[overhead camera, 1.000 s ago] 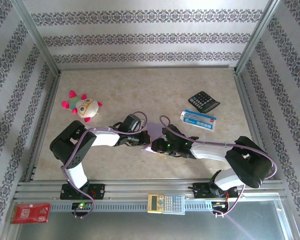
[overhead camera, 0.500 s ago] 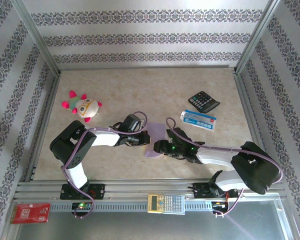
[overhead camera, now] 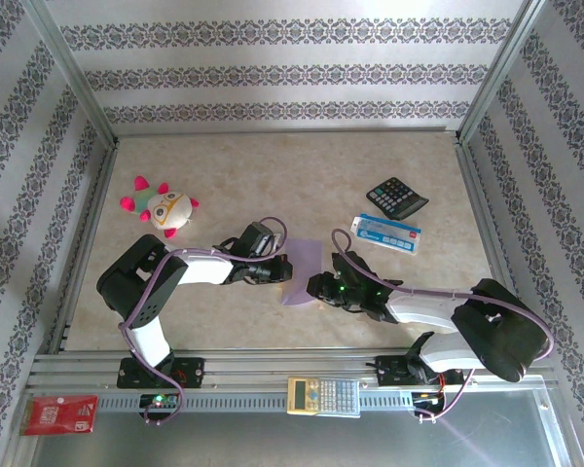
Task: Fold a paper plane with a square sheet of paper (pick it up from the middle)
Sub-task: Turn over the paper at the center of the table.
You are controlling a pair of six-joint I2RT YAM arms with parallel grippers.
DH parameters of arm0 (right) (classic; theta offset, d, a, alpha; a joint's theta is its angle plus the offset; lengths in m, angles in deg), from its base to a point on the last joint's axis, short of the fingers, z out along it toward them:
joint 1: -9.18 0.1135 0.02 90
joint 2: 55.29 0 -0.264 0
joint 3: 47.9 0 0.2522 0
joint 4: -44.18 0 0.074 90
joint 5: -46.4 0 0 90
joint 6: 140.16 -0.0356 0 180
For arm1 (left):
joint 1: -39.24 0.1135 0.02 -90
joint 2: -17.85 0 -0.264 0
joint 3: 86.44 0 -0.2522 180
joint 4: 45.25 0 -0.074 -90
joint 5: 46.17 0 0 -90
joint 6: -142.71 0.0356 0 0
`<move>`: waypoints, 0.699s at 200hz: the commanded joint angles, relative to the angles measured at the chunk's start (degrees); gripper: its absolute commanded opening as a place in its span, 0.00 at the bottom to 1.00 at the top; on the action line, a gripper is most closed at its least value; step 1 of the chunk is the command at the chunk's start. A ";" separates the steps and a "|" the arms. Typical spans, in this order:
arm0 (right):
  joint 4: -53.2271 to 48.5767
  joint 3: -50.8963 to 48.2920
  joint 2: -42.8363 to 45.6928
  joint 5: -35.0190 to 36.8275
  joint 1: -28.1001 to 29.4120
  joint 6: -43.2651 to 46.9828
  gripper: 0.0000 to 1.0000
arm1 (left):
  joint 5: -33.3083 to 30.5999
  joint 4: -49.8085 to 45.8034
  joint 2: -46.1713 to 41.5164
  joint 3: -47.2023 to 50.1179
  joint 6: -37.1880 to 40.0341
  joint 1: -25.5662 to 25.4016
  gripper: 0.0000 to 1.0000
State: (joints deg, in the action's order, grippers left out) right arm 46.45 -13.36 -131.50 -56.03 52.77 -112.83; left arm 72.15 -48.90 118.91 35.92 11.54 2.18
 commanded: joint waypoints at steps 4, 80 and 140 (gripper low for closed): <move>1.30 -0.67 0.57 2.21 -0.48 -2.14 0.25 | -1.60 -8.52 2.31 1.24 1.12 0.21 0.00; 1.51 -4.08 3.49 5.45 1.48 -5.50 0.21 | -1.94 -9.09 2.35 0.92 1.23 0.23 0.00; 1.92 -5.04 4.42 7.76 3.99 -7.48 0.22 | -1.99 -9.30 2.53 0.81 1.36 0.23 0.00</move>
State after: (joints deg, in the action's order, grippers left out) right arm 47.37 -17.18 -127.71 -50.85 55.59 -118.87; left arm 72.13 -49.40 118.91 35.68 11.56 2.18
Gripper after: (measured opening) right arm 0.217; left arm 0.064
